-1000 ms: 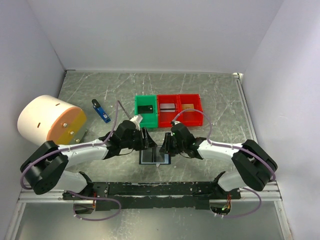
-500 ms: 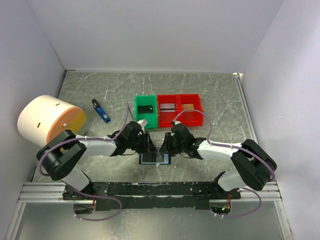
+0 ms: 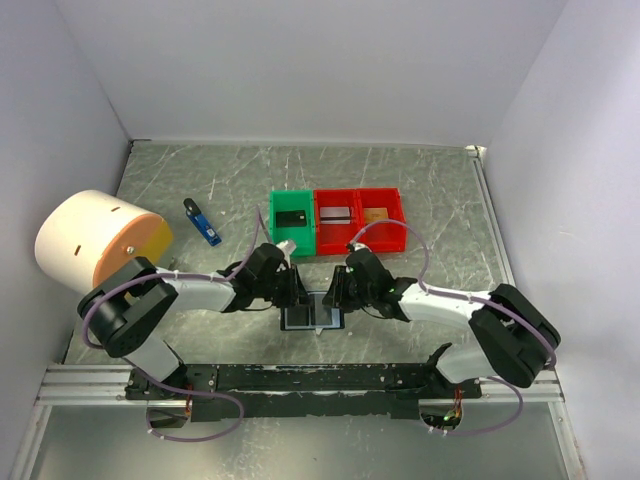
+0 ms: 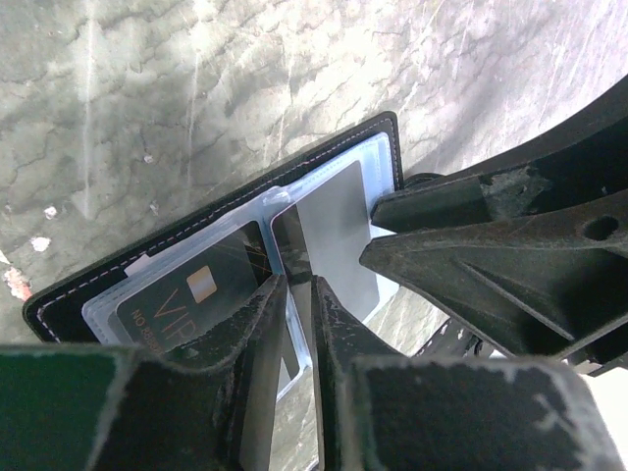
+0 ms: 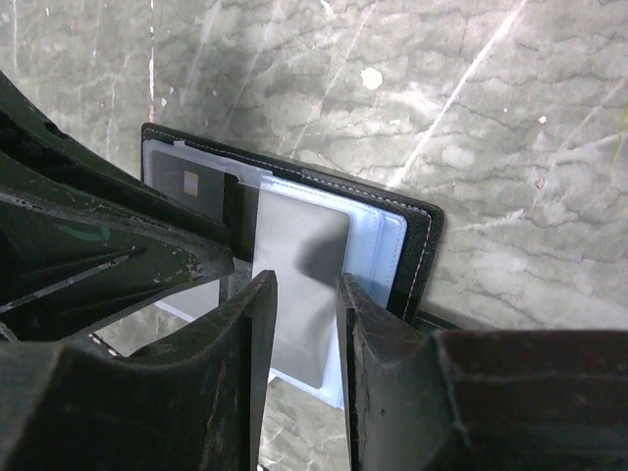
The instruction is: Take the credit cards out of the card holder
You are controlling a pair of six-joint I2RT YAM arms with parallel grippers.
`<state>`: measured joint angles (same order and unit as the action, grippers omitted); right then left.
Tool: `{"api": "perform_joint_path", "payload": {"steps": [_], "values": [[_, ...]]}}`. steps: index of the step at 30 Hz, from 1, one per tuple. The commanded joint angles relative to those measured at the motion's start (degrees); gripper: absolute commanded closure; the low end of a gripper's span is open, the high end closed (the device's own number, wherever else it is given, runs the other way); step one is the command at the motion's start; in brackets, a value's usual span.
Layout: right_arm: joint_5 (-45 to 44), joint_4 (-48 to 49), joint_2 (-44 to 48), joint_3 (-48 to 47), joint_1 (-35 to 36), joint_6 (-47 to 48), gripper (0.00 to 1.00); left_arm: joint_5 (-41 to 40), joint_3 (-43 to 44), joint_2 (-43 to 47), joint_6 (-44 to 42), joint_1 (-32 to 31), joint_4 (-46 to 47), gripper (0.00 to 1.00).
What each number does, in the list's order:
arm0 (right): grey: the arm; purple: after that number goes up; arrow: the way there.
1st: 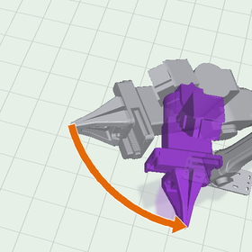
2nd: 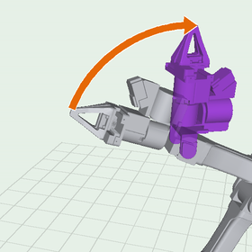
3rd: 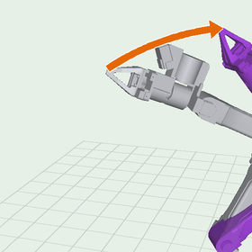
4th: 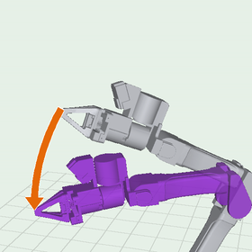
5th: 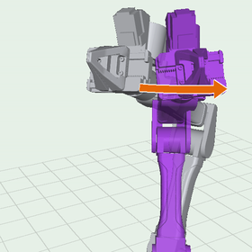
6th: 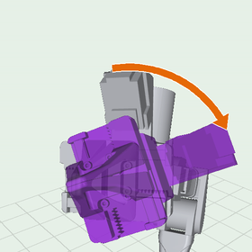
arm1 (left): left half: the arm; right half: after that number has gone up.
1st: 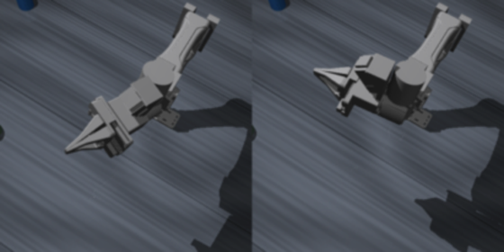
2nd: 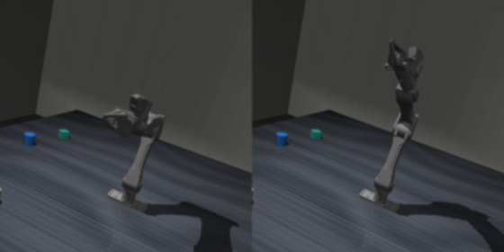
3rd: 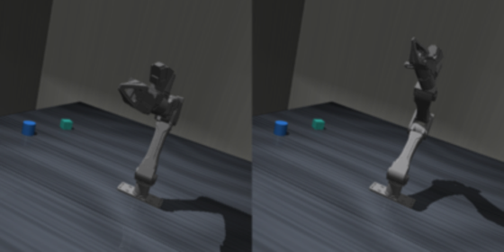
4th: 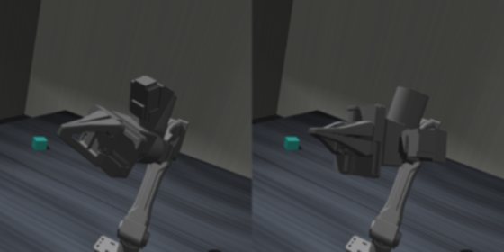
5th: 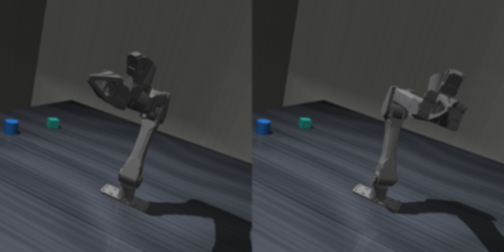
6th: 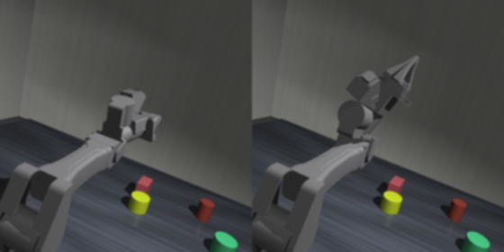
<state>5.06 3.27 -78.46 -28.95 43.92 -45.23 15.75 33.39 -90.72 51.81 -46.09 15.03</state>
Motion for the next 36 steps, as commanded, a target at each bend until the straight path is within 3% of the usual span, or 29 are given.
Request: {"api": "perform_joint_path", "payload": {"steps": [1, 8, 23, 29, 36], "values": [[0.5, -0.8, 1.9, 1.1, -0.3, -1.3, 0.68, 1.3, 2.3, -1.0, -0.3, -0.4, 1.9, 0.72], [-1.8, -5.2, 4.5, 0.0, -0.3, -0.8, 0.67, 0.6, 3.0, -1.1, -0.6, -0.5, 0.9, 0.73], [-0.4, -3.7, 1.4, 0.3, -0.3, 0.0, 0.69, 1.1, 2.7, -1.3, -0.5, -0.6, 1.3, 0.73], [-3.0, -5.8, -0.4, -0.1, -0.3, 0.3, 0.71, 3.6, 1.0, -1.4, 1.3, -0.6, 7.0, 0.74], [-3.1, -5.8, -1.0, -0.1, -0.3, 0.6, 0.71, 7.0, -1.7, -3.5, 5.8, -0.4, 17.3, 0.86]]}}
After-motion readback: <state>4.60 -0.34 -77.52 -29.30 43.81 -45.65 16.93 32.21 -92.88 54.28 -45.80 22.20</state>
